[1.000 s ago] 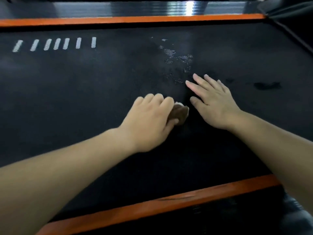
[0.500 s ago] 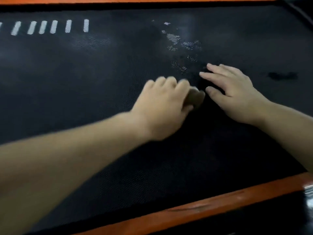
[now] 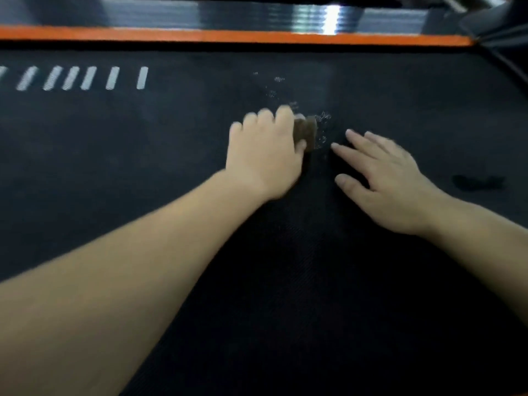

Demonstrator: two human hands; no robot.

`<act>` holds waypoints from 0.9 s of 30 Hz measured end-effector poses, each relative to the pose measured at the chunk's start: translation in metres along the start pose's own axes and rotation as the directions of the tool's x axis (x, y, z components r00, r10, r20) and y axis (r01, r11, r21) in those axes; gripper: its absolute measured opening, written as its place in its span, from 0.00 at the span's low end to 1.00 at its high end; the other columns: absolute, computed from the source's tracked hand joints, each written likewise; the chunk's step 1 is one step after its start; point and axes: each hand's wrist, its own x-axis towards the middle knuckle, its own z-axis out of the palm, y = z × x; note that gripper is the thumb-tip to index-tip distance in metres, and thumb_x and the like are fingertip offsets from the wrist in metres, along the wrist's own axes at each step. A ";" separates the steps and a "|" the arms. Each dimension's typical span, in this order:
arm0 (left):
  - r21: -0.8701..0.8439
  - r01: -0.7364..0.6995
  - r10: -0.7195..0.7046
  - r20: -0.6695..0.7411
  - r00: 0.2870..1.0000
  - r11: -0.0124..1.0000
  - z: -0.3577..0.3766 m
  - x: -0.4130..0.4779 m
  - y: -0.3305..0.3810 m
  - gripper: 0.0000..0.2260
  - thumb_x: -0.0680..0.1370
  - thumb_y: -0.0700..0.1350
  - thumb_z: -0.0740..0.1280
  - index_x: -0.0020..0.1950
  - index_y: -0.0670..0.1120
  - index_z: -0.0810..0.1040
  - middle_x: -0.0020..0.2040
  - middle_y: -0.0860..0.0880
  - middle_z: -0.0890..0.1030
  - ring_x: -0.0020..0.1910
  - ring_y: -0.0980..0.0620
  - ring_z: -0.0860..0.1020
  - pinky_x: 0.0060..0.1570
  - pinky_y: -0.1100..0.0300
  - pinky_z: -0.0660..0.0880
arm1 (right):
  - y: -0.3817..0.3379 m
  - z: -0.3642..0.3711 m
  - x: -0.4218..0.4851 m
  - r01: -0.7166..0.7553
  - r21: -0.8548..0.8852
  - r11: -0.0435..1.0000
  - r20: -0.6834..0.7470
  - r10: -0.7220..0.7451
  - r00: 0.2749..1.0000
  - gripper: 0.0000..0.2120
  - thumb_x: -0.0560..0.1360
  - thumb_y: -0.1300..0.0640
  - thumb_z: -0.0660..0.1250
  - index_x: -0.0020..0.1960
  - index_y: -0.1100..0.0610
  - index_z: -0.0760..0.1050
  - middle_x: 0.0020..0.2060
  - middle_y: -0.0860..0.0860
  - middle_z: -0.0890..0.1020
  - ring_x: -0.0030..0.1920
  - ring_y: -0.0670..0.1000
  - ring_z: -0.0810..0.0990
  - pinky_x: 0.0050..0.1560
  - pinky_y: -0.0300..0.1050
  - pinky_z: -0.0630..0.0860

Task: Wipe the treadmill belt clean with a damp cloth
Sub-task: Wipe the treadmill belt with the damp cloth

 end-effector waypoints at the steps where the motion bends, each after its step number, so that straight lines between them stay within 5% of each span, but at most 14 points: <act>1: 0.016 -0.066 0.067 -0.053 0.996 0.998 0.001 -0.017 0.009 0.16 0.79 0.57 0.62 0.60 0.47 0.72 0.56 0.43 0.79 0.55 0.39 0.76 0.52 0.46 0.68 | 0.002 0.002 0.002 0.023 -0.006 1.000 -0.009 -0.023 1.000 0.39 0.72 0.30 0.41 0.79 0.42 0.56 0.81 0.46 0.53 0.81 0.51 0.47 0.79 0.56 0.47; 5: 0.015 -0.237 0.237 -0.065 0.969 0.971 -0.002 -0.042 0.021 0.16 0.78 0.59 0.59 0.55 0.48 0.72 0.50 0.46 0.79 0.50 0.40 0.77 0.48 0.48 0.65 | 0.011 0.006 0.002 0.085 0.011 0.996 -0.021 -0.085 0.996 0.36 0.73 0.32 0.41 0.79 0.40 0.54 0.81 0.44 0.51 0.81 0.49 0.45 0.80 0.54 0.45; 11: 0.077 0.176 -0.182 0.085 0.980 0.981 0.004 0.073 -0.019 0.20 0.82 0.59 0.58 0.65 0.45 0.68 0.64 0.40 0.76 0.65 0.37 0.73 0.63 0.43 0.65 | 0.011 0.009 -0.002 0.087 0.019 0.996 -0.051 -0.086 0.995 0.34 0.75 0.33 0.39 0.80 0.39 0.52 0.81 0.42 0.50 0.80 0.45 0.43 0.79 0.50 0.41; 13: 0.057 0.193 -0.197 0.078 0.977 0.979 0.005 0.072 -0.016 0.19 0.82 0.58 0.59 0.63 0.45 0.68 0.63 0.40 0.77 0.63 0.37 0.74 0.61 0.43 0.66 | 0.011 0.008 -0.001 0.093 0.008 0.996 -0.041 -0.093 0.995 0.34 0.75 0.33 0.39 0.80 0.39 0.52 0.81 0.42 0.49 0.80 0.46 0.42 0.79 0.51 0.41; 16: 0.040 -0.085 0.088 -0.085 0.992 0.996 0.009 0.018 0.008 0.15 0.80 0.57 0.61 0.57 0.46 0.71 0.53 0.43 0.79 0.53 0.38 0.77 0.51 0.45 0.69 | 0.012 0.008 0.000 0.104 -0.020 0.994 -0.046 -0.104 0.993 0.33 0.76 0.35 0.40 0.80 0.41 0.52 0.81 0.43 0.49 0.80 0.47 0.43 0.79 0.52 0.42; 19: 0.013 -0.228 0.229 -0.027 0.973 0.973 0.004 0.016 0.008 0.14 0.79 0.58 0.60 0.55 0.48 0.70 0.51 0.45 0.79 0.50 0.39 0.77 0.49 0.46 0.69 | 0.011 0.008 -0.001 0.095 -0.019 0.995 -0.057 -0.096 0.994 0.32 0.77 0.35 0.41 0.80 0.41 0.52 0.81 0.43 0.49 0.80 0.47 0.42 0.79 0.51 0.41; 21: 0.124 -0.037 0.033 0.039 0.999 0.992 0.007 0.066 -0.009 0.17 0.81 0.59 0.60 0.60 0.46 0.70 0.58 0.41 0.78 0.58 0.37 0.76 0.57 0.44 0.68 | 0.010 0.008 -0.001 0.095 -0.005 0.995 -0.043 -0.096 0.994 0.32 0.77 0.35 0.41 0.80 0.40 0.51 0.81 0.42 0.48 0.80 0.45 0.40 0.79 0.51 0.40; 24: 0.055 0.228 -0.233 0.091 0.968 0.972 0.006 0.121 -0.031 0.19 0.82 0.59 0.59 0.65 0.45 0.68 0.65 0.40 0.76 0.65 0.37 0.73 0.64 0.43 0.65 | 0.009 0.007 -0.001 0.094 0.003 0.996 -0.050 -0.094 0.994 0.31 0.78 0.35 0.42 0.80 0.39 0.50 0.81 0.41 0.48 0.80 0.44 0.40 0.79 0.51 0.41; 27: -0.008 0.206 -0.206 0.042 0.978 0.978 0.012 0.100 -0.018 0.18 0.81 0.58 0.61 0.62 0.46 0.69 0.62 0.41 0.76 0.62 0.37 0.73 0.61 0.44 0.66 | 0.008 0.004 -0.001 0.085 -0.001 0.996 -0.025 -0.085 0.996 0.32 0.77 0.35 0.40 0.80 0.39 0.48 0.81 0.41 0.45 0.79 0.44 0.37 0.79 0.50 0.38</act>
